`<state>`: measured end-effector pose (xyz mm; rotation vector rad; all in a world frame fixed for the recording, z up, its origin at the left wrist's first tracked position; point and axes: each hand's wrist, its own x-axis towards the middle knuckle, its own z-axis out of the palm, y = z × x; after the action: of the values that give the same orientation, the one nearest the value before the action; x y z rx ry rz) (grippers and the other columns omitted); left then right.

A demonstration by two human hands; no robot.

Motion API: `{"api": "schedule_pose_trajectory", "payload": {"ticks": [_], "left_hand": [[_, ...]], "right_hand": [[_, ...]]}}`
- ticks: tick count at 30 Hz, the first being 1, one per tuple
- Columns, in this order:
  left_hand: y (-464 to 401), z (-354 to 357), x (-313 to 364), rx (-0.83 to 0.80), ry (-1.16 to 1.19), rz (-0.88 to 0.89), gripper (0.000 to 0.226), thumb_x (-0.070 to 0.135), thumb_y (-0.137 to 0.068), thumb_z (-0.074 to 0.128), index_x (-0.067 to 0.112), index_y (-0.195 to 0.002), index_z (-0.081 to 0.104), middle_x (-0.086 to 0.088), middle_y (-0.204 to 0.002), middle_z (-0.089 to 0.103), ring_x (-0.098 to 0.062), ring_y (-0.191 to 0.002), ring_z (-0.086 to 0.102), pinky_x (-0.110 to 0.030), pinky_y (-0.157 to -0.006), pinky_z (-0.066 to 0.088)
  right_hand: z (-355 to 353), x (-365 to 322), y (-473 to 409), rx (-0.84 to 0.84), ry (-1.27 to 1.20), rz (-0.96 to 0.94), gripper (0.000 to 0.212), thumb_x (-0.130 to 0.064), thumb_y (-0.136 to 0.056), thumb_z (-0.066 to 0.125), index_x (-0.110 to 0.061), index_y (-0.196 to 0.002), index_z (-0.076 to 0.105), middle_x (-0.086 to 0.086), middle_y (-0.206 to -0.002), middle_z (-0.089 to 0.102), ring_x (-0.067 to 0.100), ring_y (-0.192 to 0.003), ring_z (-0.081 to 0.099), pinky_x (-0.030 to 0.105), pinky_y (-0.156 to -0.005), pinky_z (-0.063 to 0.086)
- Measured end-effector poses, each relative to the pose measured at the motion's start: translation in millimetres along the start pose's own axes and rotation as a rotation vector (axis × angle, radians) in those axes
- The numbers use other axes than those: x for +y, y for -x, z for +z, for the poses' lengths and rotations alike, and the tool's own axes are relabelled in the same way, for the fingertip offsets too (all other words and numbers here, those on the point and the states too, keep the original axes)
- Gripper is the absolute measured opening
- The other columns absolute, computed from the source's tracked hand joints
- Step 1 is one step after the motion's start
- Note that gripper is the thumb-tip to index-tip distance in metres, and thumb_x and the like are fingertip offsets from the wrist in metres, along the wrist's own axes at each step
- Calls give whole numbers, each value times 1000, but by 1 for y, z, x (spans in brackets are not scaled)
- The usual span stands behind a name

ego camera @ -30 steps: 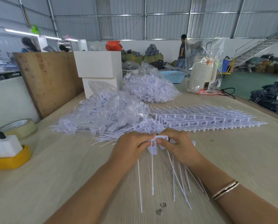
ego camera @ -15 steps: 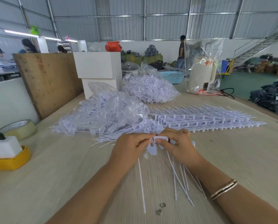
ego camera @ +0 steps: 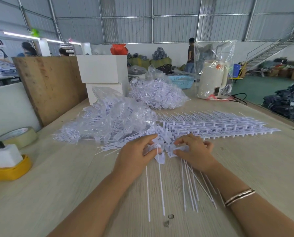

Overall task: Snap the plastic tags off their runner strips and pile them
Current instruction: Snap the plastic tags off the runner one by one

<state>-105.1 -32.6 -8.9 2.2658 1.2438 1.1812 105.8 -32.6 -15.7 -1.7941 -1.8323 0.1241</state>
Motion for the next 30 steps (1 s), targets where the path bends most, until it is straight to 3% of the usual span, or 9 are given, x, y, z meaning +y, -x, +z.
{"api": "schedule_pose_trajectory", "payload": {"ticks": [4,8,12,16,20,22,26,30], "left_hand": [[0,-2,0,1,9,-60,39,51,-78,67,42,-116,61,18,-74,62,4,-70,59,-27,-72,52],[1,-1,4,-67,-16,-29,34,41,-76,73,38,-109,67,9,-75,64,-5,-71,59,-31,-72,50],[1,4,8,-101,-118,87,31,39,-78,72,33,-108,69,9,-75,59,-12,-73,56,-21,-63,36],[1,7,10,-80,-91,32,58,42,-74,74,34,-128,55,7,-85,68,-10,-81,62,-25,-75,47],[3,6,11,-60,-117,61,43,49,-81,65,31,-119,60,11,-95,69,-4,-84,61,-25,-72,48],[2,4,9,-46,-126,50,28,38,-89,58,33,-116,61,12,-106,66,-4,-93,59,-26,-77,48],[3,3,7,-86,-187,72,40,13,-85,54,34,-120,58,7,-108,62,-10,-89,55,-27,-73,45],[2,5,9,-81,-211,109,22,28,-88,60,30,-110,61,7,-99,62,-10,-88,54,-28,-71,44]], "right_hand": [[-2,-1,1,29,87,-24,13,-42,-82,64,-48,-81,53,-20,-100,50,4,-103,42,32,-89,10],[-2,-12,7,246,-147,-133,15,-42,-86,62,-38,-73,59,-19,-85,53,4,-94,48,27,-83,11],[2,-33,12,93,-210,-168,31,-49,-90,53,-33,-65,63,-18,-76,55,5,-93,48,32,-83,14],[2,-35,15,-75,-181,-126,33,-48,-90,50,-28,-71,69,-9,-88,62,4,-97,47,35,-90,16],[-1,-36,14,-36,-359,-85,36,-30,-91,55,-37,-56,54,-14,-71,54,0,-84,48,34,-87,16],[-1,-35,12,4,-342,-43,38,-29,-93,52,-33,-55,56,-13,-66,52,3,-81,50,32,-83,16],[-4,-27,10,31,-437,49,40,-30,-95,49,-29,-57,61,0,-67,53,10,-76,52,32,-87,19],[-1,-26,10,-22,-442,7,33,-31,-94,51,-10,-71,63,-10,-58,39,6,-68,44,36,-87,21]]}}
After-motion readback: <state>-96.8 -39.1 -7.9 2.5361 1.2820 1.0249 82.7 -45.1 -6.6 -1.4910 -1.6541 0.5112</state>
